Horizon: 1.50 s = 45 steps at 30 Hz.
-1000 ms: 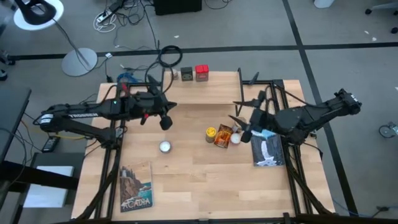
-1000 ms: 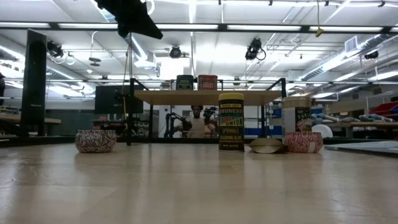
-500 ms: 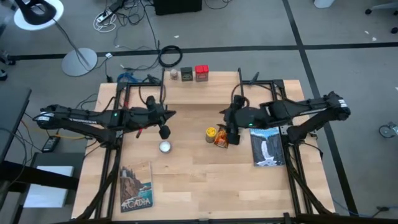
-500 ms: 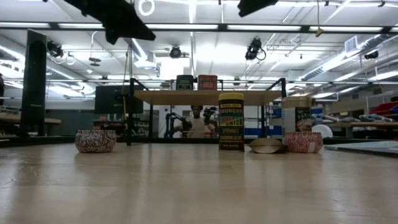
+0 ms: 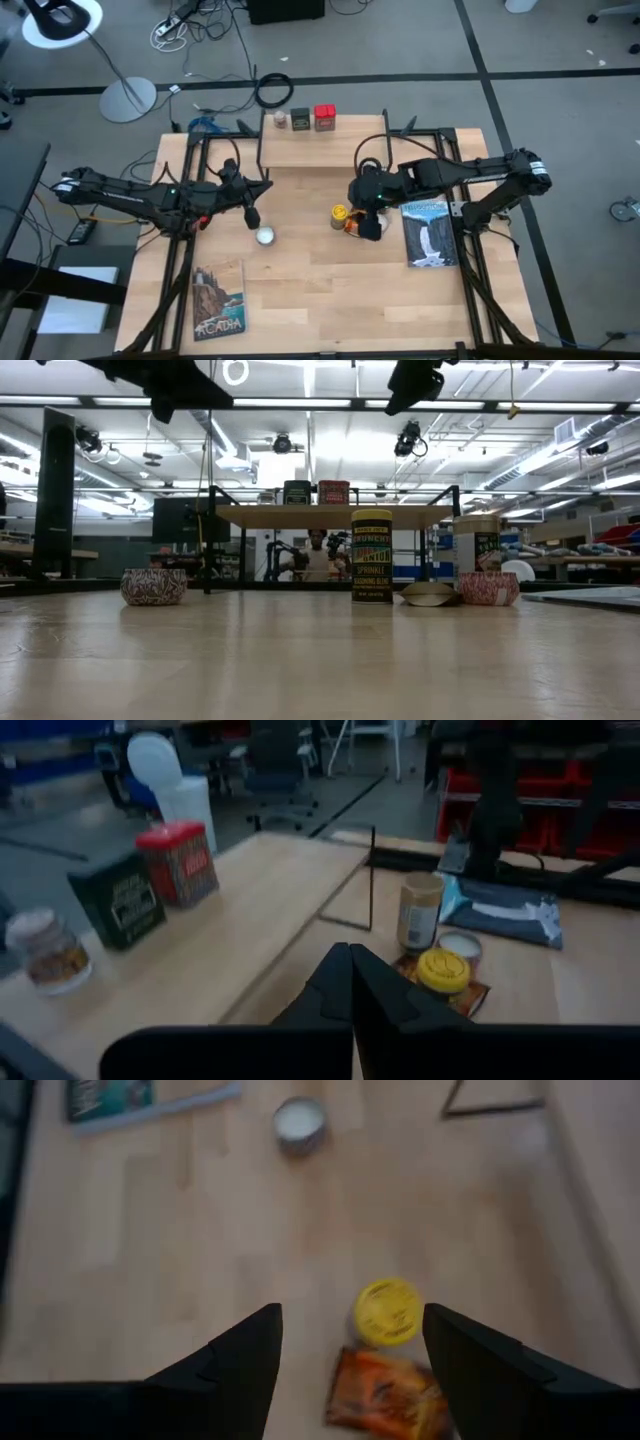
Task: Shelf spices
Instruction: Put the yellow seasoning bottle on the shelf
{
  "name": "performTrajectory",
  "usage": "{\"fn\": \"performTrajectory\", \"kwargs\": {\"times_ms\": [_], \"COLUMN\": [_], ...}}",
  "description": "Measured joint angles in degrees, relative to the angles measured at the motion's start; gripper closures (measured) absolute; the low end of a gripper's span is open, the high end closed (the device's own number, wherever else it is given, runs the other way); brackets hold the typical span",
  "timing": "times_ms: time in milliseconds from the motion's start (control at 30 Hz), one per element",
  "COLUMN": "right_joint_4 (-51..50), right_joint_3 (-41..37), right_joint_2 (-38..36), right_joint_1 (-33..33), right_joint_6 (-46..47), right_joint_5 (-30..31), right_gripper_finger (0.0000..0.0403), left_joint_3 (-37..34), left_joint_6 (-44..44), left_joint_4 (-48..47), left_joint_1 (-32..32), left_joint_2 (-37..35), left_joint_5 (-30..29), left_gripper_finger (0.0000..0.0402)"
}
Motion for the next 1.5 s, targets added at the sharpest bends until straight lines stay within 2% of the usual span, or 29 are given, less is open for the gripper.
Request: {"fn": "performTrajectory", "kwargs": {"times_ms": [167,433,667,767,900,967,1300,1500], "right_joint_4": [0.7,7.5,12.7,10.6,4.9,2.4,-0.3,0.3], "right_joint_3": [0.0,0.0,0.0,0.0,0.0,0.0,-0.1,-0.4], "right_joint_2": [1.0,0.5,0.5,0.5,0.8,0.8,0.8,0.8], "right_joint_1": [-0.2,-0.4,-0.1,-0.2,-2.1,-2.8,-3.5,-3.5], "right_joint_6": [0.0,-3.1,-2.9,-0.2,6.3,7.9,7.4,7.3], "right_joint_5": [0.2,12.0,14.5,13.0,3.6,1.7,0.6,0.4], "right_gripper_finger": [0.0146,0.0161,0.0185,0.0193,0.0189,0.0178,0.0087,0.0061], "left_joint_3": [0.0,0.0,0.0,0.0,0.0,0.0,0.0,0.0], "left_joint_6": [2.0,3.3,3.4,3.4,3.5,3.6,3.5,3.5], "left_joint_4": [0.5,0.2,-2.5,-2.3,-2.4,-2.4,-2.3,-2.3], "left_joint_1": [0.0,-1.0,-2.5,-3.2,-3.5,-3.5,-3.5,-3.5], "left_joint_2": [-0.7,-4.0,-7.2,-7.4,-7.4,-7.4,-7.4,-7.4], "left_joint_5": [0.7,1.4,0.8,0.8,0.3,0.1,-0.2,-0.2], "left_gripper_finger": [0.0401,0.0401,0.0401,0.0401,0.0401,0.0401,0.0401,0.0401]}}
